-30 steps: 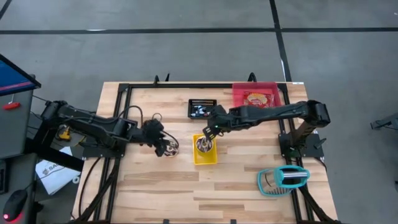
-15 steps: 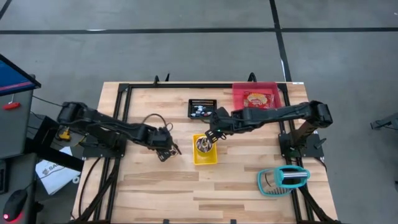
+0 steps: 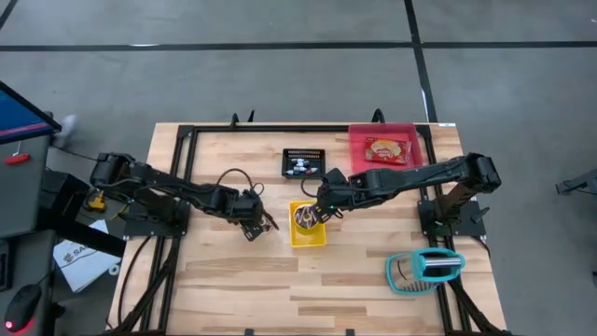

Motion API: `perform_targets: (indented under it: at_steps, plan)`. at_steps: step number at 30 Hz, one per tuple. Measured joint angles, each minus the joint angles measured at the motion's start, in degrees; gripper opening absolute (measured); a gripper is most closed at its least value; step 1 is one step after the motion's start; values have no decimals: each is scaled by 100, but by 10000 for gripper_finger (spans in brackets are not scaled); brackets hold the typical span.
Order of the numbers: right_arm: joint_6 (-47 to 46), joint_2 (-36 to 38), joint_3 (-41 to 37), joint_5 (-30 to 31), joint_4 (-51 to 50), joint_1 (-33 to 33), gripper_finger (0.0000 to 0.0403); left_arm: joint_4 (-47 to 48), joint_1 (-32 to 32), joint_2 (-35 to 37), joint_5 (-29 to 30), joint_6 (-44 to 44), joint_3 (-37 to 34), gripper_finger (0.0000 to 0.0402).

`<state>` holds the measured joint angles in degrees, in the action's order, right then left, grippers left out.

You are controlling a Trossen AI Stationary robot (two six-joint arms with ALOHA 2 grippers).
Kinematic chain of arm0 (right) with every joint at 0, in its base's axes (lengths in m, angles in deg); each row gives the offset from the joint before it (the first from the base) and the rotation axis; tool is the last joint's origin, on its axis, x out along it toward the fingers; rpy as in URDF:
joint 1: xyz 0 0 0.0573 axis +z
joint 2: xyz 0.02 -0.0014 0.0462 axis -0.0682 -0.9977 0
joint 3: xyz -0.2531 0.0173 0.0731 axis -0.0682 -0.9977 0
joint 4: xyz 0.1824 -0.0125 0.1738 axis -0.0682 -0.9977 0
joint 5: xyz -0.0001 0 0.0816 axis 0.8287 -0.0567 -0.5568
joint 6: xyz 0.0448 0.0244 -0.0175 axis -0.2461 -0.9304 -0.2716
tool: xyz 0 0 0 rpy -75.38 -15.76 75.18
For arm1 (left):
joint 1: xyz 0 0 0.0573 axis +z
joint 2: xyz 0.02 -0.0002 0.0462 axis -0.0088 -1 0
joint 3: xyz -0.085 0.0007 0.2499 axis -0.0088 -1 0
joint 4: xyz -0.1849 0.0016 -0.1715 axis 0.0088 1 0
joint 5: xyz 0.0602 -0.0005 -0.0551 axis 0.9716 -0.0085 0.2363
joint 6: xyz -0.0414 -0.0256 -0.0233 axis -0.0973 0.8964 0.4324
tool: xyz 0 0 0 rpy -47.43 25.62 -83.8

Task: Pick & Place Food Item
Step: Put the black donut into the yellow bin

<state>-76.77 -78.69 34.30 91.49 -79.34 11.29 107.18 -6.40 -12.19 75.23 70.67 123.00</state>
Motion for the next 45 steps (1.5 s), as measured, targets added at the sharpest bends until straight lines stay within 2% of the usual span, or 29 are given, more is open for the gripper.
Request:
perform_targets:
  at_steps: [7, 15, 25, 31, 40, 45]
  plan:
    - [-55, 0, 0, 48, 1, 59, 171, -126, 225, 167, -293, -121, 0, 193]
    - [-55, 0, 0, 71, 25, 59, 171, -230, 304, 116, -98, -123, -1, 193]
    - [-81, 0, 0, 69, 51, 63, 171, -427, 324, -605, -62, -262, 6, 183]
    - [-99, 0, 0, 66, 56, 128, 171, -709, 324, -872, -41, -369, 17, 146]
    - [-287, -2, 0, 90, -197, 188, 171, -1484, 307, -565, 170, -706, -9, 41]
    - [-432, 113, 0, 295, -408, 243, 171, -1909, 303, -298, 355, -959, -7, 31]
